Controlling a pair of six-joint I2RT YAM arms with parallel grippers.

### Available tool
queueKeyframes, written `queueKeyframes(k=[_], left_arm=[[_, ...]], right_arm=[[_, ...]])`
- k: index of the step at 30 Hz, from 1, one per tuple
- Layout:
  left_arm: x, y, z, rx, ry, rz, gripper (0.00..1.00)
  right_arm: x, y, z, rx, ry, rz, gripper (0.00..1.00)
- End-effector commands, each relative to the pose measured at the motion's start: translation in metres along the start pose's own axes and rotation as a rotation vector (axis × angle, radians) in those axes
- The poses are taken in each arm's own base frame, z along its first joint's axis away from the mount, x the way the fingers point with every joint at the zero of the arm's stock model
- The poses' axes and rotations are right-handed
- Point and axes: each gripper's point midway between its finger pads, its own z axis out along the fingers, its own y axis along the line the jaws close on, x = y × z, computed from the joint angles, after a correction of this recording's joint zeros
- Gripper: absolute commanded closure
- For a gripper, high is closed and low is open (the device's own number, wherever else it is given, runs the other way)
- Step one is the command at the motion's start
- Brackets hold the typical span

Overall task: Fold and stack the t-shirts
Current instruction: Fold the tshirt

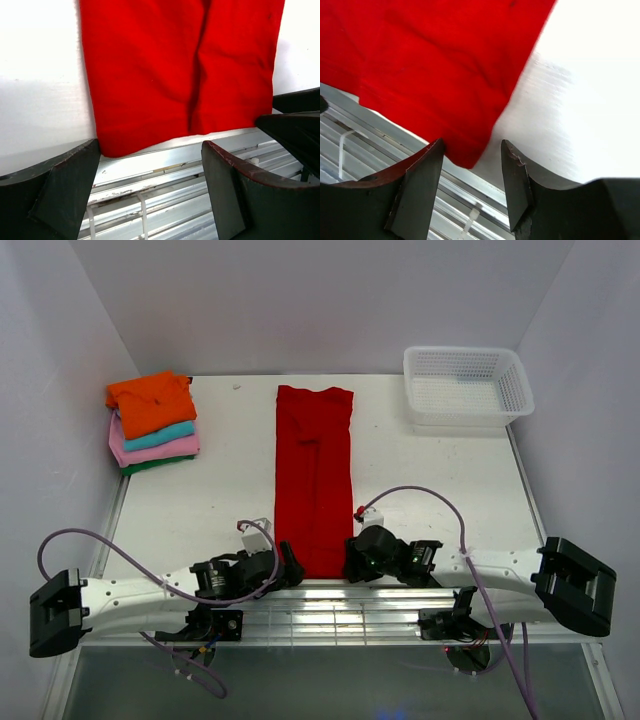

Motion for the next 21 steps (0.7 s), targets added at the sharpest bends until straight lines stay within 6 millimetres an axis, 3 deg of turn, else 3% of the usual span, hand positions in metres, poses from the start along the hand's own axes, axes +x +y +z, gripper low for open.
queueKeyframes(k=[1, 16, 20, 21], left_arm=[[0.035, 0.063, -0.007, -0.191, 0.133, 0.057, 0.07], [0.035, 0.070, -0.001, -0.313, 0.131, 0.075, 0.15], [0.038, 0.074, -0.003, -0.320, 0.142, 0.068, 0.26], [0.040, 0.075, -0.004, -0.318, 0.150, 0.066, 0.30]], right_arm=[[0.001, -0.013, -0.008, 0.079, -0.006, 0.015, 0.44], [0.008, -0.004, 0.010, 0.061, 0.034, -0.018, 0.46], [0.011, -0.005, 0.009, 0.067, 0.041, -0.022, 0.51], [0.011, -0.005, 0.009, 0.071, 0.041, -0.021, 0.58]])
